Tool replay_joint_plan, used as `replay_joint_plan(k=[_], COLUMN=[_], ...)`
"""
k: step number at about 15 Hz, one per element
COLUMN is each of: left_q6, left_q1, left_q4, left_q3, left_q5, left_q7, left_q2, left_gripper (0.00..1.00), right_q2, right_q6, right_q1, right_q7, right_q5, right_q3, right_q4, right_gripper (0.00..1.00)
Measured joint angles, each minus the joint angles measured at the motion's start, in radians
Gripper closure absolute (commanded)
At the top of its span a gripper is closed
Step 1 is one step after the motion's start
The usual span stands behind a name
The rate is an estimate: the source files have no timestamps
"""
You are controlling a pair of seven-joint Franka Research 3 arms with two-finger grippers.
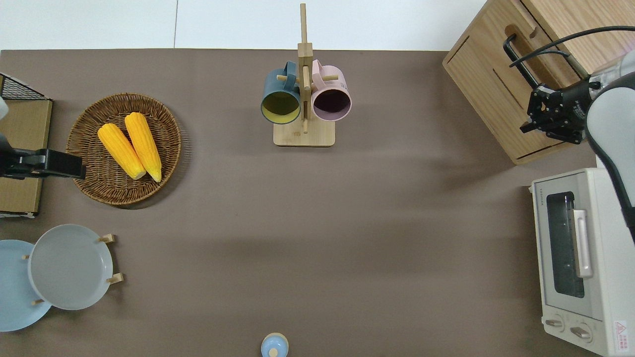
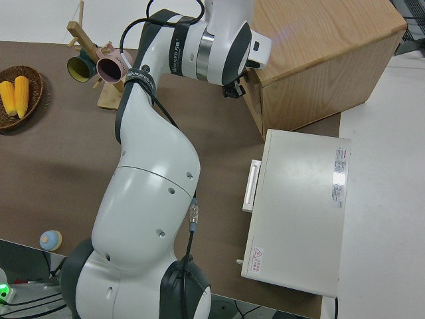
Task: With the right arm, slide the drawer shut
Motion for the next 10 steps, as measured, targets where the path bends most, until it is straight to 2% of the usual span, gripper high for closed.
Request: replay_joint_plan(k=[4, 10], left_q6=[0.000, 0.000], left_q1=[0.000, 0.000], left_q4=[0.000, 0.000], left_q3=[0.000, 0.000], left_q5=[0.000, 0.000], left_q7=[0.000, 0.000], left_q2=[0.000, 0.000], left_gripper=[0.00, 0.00], right_q2=[-0.001, -0.016], right_q6=[-0.006, -0.064], right_q1=[0.059, 0.157], right_q7=[0.000, 0.000], right_q5=[0.000, 0.000], right_q3=[0.008, 0.007], right_q4=[0.000, -0.012], right_gripper=[1.000, 1.000])
